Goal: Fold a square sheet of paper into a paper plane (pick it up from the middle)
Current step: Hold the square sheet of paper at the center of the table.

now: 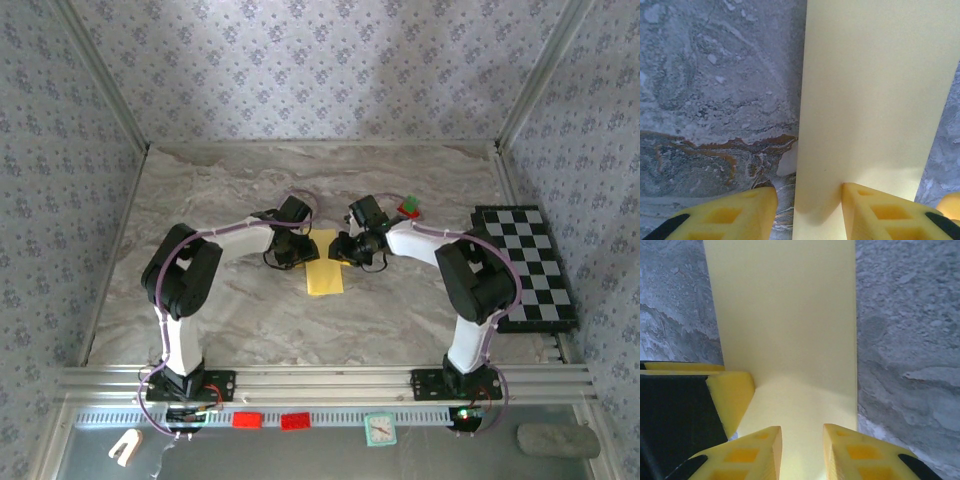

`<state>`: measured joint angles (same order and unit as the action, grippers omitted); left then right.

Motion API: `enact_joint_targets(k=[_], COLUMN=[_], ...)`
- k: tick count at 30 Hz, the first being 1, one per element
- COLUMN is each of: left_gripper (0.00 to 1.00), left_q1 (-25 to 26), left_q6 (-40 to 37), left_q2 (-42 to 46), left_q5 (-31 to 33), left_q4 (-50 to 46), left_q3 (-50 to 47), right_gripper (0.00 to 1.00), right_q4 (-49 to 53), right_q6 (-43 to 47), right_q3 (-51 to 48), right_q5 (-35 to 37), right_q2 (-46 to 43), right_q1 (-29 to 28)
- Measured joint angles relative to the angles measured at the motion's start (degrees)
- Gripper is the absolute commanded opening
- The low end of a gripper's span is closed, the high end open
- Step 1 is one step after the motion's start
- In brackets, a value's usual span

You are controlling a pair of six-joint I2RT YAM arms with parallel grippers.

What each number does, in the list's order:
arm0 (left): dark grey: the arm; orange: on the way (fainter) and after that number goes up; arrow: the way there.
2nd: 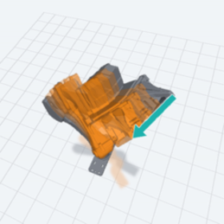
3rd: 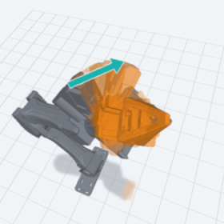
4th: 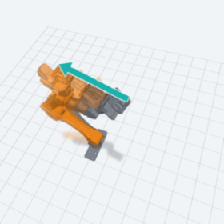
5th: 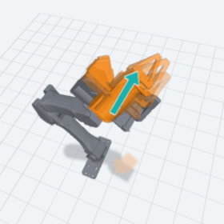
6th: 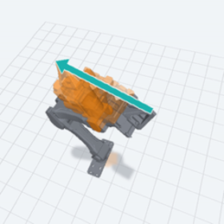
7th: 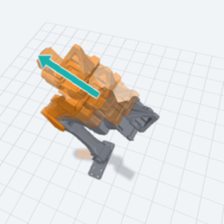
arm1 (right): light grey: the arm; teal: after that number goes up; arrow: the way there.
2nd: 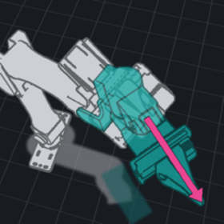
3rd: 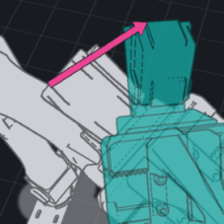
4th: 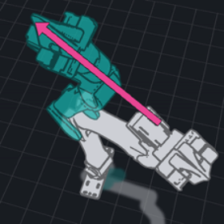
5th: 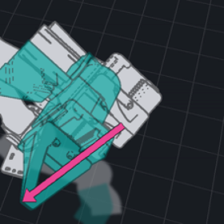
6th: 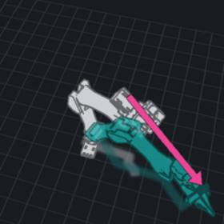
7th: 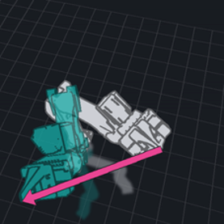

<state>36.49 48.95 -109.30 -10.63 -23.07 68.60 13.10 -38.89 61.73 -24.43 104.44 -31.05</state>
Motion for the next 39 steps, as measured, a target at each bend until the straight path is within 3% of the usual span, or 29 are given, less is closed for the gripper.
enact_joint_targets(k=[19,27,32,39], left_gripper=[0.42,0.4,0.28,0.17], left_q1=[0.15,0.33,-0.17,-0.09], left_q6=[-0.46,-2.43,-2.95,-2.78], left_q2=[-0.35,4.07,8.83,5.31], left_q5=[0.17,4.68,0.35,-9.2], left_q4=[-2.45,-5.64,-2.34,2.03], left_q3=[1.97,3.52,3.48,2.69], right_gripper=[0.2,0.16,0.11,0.1], right_q4=[0.96,3.34,5.62,7.15], right_q6=[1.05,1.09,1.27,1.29], right_q3=[0.57,1.99,3.63,4.76], right_q5=[1.97,4.55,5.77,6.23], right_q2=[3.63,4.37,5.07,5.6], right_q1=[-0.87,-1.38,-1.73,-1.9])
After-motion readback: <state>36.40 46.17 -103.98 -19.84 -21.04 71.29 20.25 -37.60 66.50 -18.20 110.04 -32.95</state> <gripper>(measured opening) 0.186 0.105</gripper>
